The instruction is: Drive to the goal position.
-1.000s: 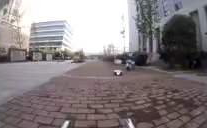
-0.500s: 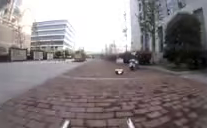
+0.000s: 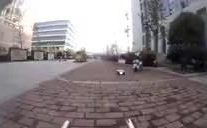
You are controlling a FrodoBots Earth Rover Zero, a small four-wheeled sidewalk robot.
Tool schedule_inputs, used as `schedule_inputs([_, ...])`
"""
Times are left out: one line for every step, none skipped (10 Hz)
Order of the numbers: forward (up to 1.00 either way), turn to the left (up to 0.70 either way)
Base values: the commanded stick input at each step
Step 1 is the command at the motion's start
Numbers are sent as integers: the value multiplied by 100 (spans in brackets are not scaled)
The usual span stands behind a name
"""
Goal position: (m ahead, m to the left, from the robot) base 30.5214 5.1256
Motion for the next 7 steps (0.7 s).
schedule_inputs([70, -2])
schedule_inputs([70, -1])
schedule_inputs([70, 0])
schedule_inputs([70, 0])
schedule_inputs([70, 0])
schedule_inputs([70, 0])
schedule_inputs([70, 0])
